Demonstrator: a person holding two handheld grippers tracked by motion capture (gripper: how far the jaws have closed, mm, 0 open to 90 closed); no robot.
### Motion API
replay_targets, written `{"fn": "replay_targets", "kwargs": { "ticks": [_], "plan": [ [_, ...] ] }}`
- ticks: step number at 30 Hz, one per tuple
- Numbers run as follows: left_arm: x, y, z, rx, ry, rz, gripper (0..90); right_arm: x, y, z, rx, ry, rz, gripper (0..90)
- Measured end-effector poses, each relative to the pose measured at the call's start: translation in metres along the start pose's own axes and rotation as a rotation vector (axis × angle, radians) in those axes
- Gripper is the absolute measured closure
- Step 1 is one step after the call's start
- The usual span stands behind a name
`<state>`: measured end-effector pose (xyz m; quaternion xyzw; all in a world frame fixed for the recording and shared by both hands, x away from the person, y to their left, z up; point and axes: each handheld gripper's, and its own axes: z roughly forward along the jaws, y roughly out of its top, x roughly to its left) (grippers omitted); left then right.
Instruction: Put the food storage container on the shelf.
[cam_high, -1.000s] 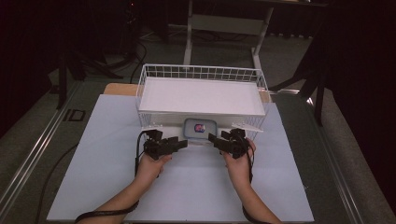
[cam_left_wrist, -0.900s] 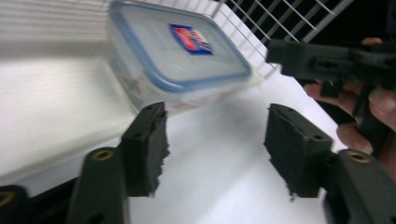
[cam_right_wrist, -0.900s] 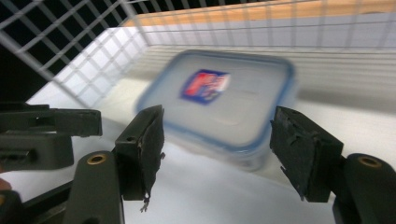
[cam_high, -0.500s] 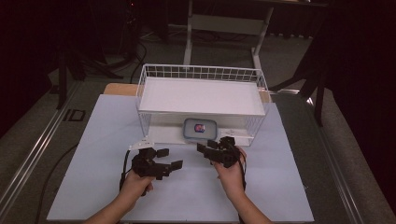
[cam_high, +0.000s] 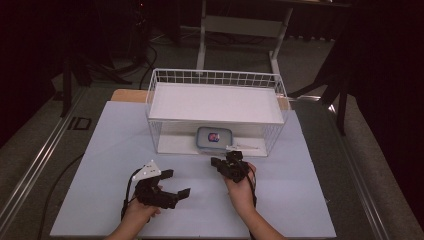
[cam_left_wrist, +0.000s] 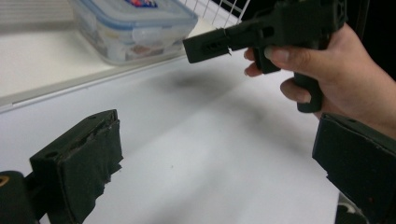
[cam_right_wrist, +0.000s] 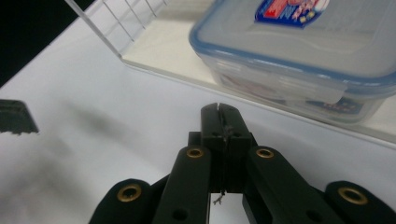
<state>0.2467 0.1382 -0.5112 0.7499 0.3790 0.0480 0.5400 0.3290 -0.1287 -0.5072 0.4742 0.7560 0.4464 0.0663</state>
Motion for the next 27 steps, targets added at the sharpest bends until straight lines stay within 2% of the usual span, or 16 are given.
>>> {"fn": "replay_targets", "kwargs": {
  "ticks": [2, 3, 4, 6, 10, 11, 14, 22, 27],
  "plan": [
    [0.0, -0.001, 0.001, 0.003, 0.0, 0.006, 2.4, -0.002, 0.0, 0.003, 0.0, -0.009, 0.01, 90.0],
    [-0.002, -0.002, 0.0, -0.011, 0.02, 0.035, 2.5, -0.005, 0.001, 0.007, 0.008, -0.029, 0.009, 90.0],
    [-0.004, -0.003, 0.0, -0.023, 0.028, 0.045, 2.5, -0.006, 0.001, 0.008, 0.005, -0.037, 0.011, 90.0],
    [-0.005, -0.003, 0.0, -0.027, 0.022, 0.046, 2.5, -0.011, 0.003, 0.012, -0.001, -0.047, 0.019, 90.0],
    [-0.005, -0.004, 0.001, -0.034, 0.005, 0.028, 2.5, -0.015, 0.004, 0.014, -0.003, -0.057, 0.027, 90.0],
    [-0.003, -0.004, 0.003, -0.031, -0.002, 0.019, 2.5, -0.02, 0.005, 0.018, -0.008, -0.069, 0.043, 90.0],
    [-0.001, -0.005, 0.004, -0.028, -0.004, 0.011, 2.5, -0.024, 0.007, 0.023, -0.012, -0.07, 0.068, 90.0],
    [0.002, -0.007, 0.004, -0.027, -0.009, 0.008, 2.5, -0.023, 0.021, 0.033, -0.038, -0.086, 0.054, 90.0],
    [0.002, -0.009, 0.004, -0.009, -0.024, 0.005, 2.5, -0.025, 0.027, 0.04, -0.031, -0.087, 0.056, 90.0]
  ]
}}
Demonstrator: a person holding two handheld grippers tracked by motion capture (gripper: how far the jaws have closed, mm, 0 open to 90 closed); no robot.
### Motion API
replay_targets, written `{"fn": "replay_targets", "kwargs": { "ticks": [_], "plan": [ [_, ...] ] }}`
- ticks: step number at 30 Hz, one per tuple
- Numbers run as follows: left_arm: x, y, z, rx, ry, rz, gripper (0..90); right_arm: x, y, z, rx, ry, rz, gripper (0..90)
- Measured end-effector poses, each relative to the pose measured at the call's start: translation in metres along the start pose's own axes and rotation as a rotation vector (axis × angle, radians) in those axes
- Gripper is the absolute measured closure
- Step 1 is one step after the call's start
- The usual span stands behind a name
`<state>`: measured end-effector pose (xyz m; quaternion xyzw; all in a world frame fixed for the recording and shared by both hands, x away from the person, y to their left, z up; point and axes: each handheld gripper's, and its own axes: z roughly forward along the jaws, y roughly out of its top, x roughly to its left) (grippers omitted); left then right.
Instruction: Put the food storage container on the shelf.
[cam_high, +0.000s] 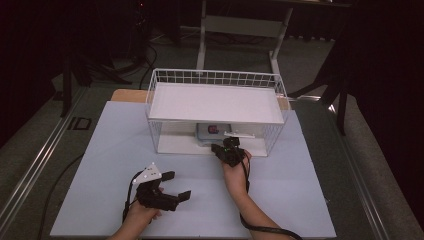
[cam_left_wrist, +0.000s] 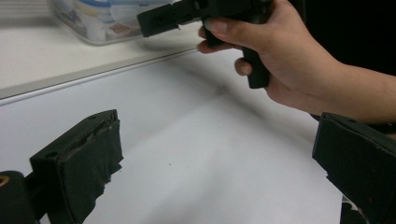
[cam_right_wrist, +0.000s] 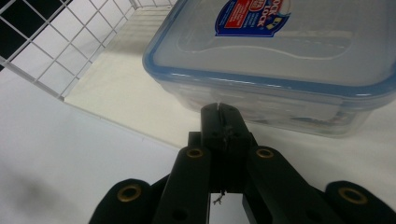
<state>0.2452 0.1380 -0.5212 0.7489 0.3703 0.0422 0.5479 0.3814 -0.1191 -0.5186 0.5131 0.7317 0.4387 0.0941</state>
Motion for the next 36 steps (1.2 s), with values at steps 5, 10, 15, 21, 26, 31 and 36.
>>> {"fn": "replay_targets", "kwargs": {
  "ticks": [5, 10, 15, 21, 26, 31, 36],
  "plan": [
    [0.001, -0.002, -0.002, -0.003, 0.011, -0.003, 2.5, 0.0, 0.003, 0.007, -0.004, -0.002, -0.007, 90.0],
    [0.001, -0.001, -0.004, -0.007, 0.013, 0.01, 2.5, -0.001, 0.005, 0.012, -0.013, -0.026, 0.003, 90.0],
    [0.0, -0.001, -0.005, -0.008, 0.007, 0.023, 2.5, -0.001, 0.01, 0.017, -0.022, -0.033, 0.014, 90.0],
    [0.0, -0.002, -0.006, -0.012, 0.008, 0.019, 2.5, -0.003, 0.016, 0.02, -0.03, -0.041, 0.028, 89.8],
    [0.0, -0.001, -0.007, -0.017, 0.009, 0.024, 2.5, -0.009, 0.017, 0.021, -0.024, -0.042, 0.022, 89.8],
    [0.0, -0.001, -0.007, -0.018, 0.013, 0.027, 2.5, -0.007, 0.016, 0.021, -0.031, -0.042, 0.031, 89.3],
    [0.0, 0.0, -0.007, -0.017, 0.018, 0.035, 2.5, -0.003, 0.009, 0.014, -0.038, -0.026, 0.008, 85.8]
  ]
}}
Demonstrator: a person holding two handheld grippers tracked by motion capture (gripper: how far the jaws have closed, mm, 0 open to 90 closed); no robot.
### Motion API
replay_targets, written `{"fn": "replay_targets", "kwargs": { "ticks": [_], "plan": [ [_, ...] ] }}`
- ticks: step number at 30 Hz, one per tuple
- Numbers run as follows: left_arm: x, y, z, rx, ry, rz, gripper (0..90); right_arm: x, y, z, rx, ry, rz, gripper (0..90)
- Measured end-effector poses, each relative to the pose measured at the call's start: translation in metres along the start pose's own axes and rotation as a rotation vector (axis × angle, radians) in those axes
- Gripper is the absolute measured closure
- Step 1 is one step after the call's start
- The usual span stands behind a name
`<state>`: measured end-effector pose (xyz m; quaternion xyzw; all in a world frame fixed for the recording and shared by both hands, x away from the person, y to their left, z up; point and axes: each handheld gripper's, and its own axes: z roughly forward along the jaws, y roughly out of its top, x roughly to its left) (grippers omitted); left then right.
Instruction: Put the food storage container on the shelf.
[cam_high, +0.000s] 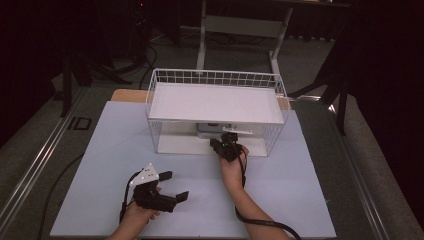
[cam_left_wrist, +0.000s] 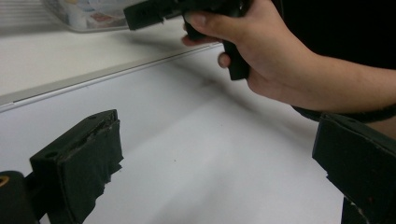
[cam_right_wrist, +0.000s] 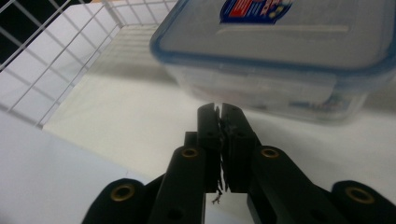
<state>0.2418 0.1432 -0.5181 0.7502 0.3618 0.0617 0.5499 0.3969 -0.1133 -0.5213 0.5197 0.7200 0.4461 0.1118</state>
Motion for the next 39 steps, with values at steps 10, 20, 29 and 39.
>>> {"fn": "replay_targets", "kwargs": {
  "ticks": [10, 20, 29, 39],
  "plan": [
    [-0.003, 0.005, 0.003, 0.004, 0.008, 0.023, 2.5, 0.007, -0.014, -0.022, -0.03, 0.02, -0.059, 61.2],
    [0.0, 0.02, -0.003, -0.005, 0.027, 0.041, 2.5, 0.011, -0.023, -0.046, -0.043, 0.114, -0.085, 18.6],
    [0.006, 0.03, -0.01, -0.006, 0.032, 0.033, 2.5, 0.008, -0.03, -0.074, -0.053, 0.156, -0.146, 19.1],
    [0.0, 0.03, -0.021, 0.006, 0.042, 0.058, 2.5, 0.008, -0.038, -0.106, -0.063, 0.164, -0.206, 16.2]
  ]
}}
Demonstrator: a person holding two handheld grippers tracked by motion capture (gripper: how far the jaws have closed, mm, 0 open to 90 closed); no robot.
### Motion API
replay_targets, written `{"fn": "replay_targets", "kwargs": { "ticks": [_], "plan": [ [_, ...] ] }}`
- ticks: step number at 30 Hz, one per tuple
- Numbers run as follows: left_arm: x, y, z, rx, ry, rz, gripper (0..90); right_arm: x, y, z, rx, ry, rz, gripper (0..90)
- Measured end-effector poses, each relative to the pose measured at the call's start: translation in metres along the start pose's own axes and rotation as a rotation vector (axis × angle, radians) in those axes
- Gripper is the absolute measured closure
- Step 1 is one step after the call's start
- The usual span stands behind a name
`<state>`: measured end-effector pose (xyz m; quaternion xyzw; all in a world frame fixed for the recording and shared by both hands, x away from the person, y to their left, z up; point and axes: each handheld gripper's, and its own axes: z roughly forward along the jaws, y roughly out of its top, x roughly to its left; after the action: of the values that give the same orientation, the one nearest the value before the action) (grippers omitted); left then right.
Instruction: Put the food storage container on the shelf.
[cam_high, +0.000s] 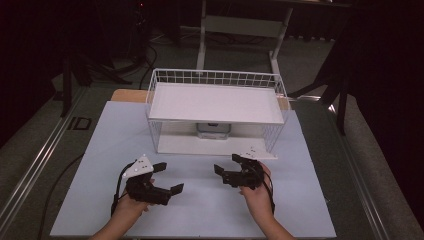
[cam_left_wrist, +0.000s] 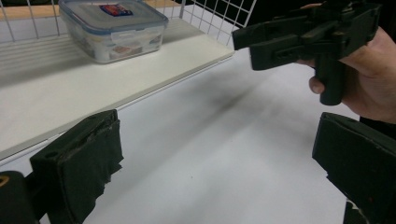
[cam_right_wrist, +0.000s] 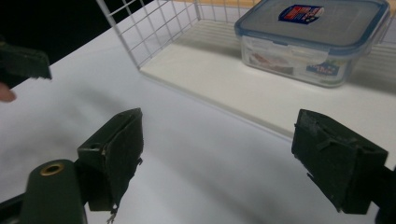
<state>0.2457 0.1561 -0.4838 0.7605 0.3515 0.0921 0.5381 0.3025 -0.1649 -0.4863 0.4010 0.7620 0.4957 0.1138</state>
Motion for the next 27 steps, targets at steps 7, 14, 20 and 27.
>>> {"fn": "replay_targets", "kwargs": {
  "ticks": [7, 14, 20, 27],
  "plan": [
    [0.002, -0.003, -0.007, 0.016, 0.0, 0.003, 2.5, 0.001, -0.007, -0.018, -0.009, 0.007, -0.019, 16.2],
    [0.006, -0.012, -0.015, 0.028, 0.015, -0.011, 2.5, 0.0, -0.018, -0.029, -0.003, 0.022, -0.007, 16.2],
    [0.011, -0.019, -0.027, 0.03, 0.035, -0.017, 2.5, 0.001, -0.024, -0.039, -0.012, 0.016, -0.031, 16.3],
    [0.014, -0.031, -0.035, 0.042, 0.049, -0.027, 2.5, -0.002, -0.027, -0.053, -0.033, 0.02, -0.059, 16.3]
  ]
}}
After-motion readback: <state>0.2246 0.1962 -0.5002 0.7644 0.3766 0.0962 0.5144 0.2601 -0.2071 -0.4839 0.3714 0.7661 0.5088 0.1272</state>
